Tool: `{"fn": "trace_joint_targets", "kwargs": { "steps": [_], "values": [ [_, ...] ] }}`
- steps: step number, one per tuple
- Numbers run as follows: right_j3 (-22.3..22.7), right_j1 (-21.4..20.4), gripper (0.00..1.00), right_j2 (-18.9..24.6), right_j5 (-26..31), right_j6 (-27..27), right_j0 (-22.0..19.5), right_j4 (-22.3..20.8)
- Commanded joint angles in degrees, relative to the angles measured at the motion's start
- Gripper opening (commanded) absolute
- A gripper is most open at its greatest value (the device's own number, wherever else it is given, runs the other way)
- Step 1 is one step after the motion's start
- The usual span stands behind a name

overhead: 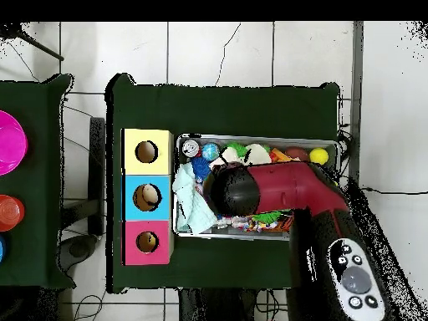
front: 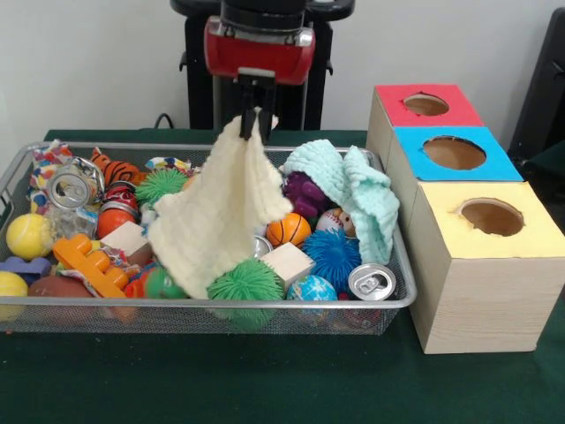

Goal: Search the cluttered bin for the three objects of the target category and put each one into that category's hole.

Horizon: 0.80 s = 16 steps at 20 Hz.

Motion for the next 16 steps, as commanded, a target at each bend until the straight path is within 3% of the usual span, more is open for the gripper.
{"fn": "trace_joint_targets", "kwargs": {
  "steps": [1, 10, 16],
  "values": [
    [10.2, -4.9, 0.00, -9.0, 4.8, 17.3, 4.8, 4.5],
    [14.8, -7.2, 0.00, -16.0, 1.4, 19.1, 10.7, 8.2],
    [13.4, -2.8, 0.00, -16.5, -1.8, 16.2, 9.4, 9.6]
  ]
}}
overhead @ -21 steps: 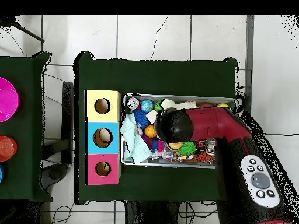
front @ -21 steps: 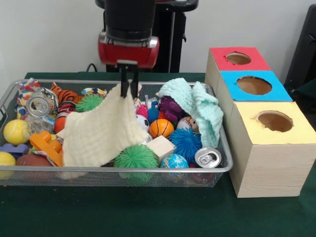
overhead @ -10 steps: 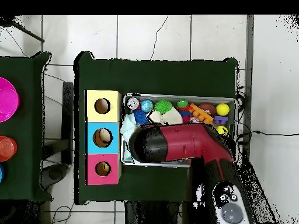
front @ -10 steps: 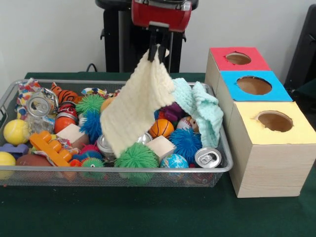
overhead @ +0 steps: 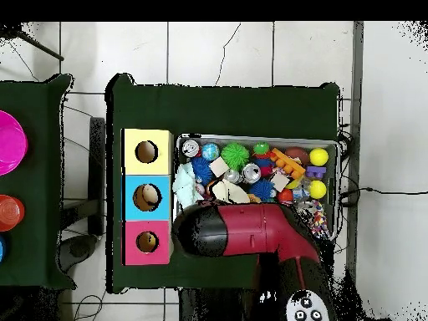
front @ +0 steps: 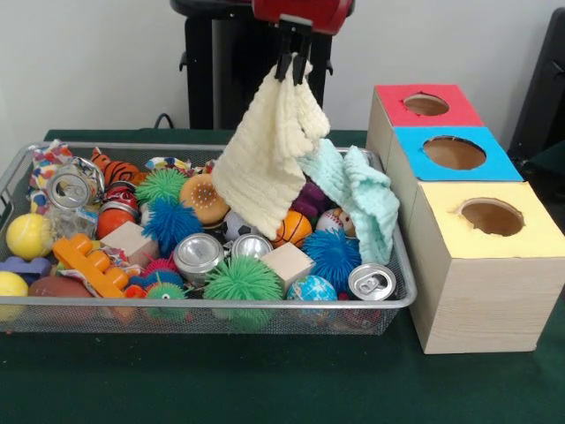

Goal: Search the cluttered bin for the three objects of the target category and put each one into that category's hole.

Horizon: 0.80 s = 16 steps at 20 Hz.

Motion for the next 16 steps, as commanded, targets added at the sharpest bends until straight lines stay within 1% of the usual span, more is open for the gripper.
{"fn": "trace_joint_targets", "kwargs": {
  "steps": [1, 4, 7, 10, 12, 15, 16],
  "values": [
    [4.3, 2.9, 0.00, -4.6, -1.9, 12.9, -0.6, 3.1],
    [4.7, 2.8, 0.00, -5.1, -3.7, 11.8, -0.4, 2.9],
    [4.0, 6.3, 0.00, -3.2, -7.3, 8.1, -3.4, 3.2],
    [3.4, 9.6, 0.00, -1.6, -9.8, 5.8, -5.6, 3.2],
    [4.4, 9.9, 0.00, -1.1, -12.8, 5.2, -6.4, 2.4],
    [5.3, 10.3, 0.00, -0.7, -14.6, 4.2, -6.7, 1.1],
    [5.5, 11.0, 0.00, -0.3, -15.6, 3.8, -6.9, 0.6]
  ]
}}
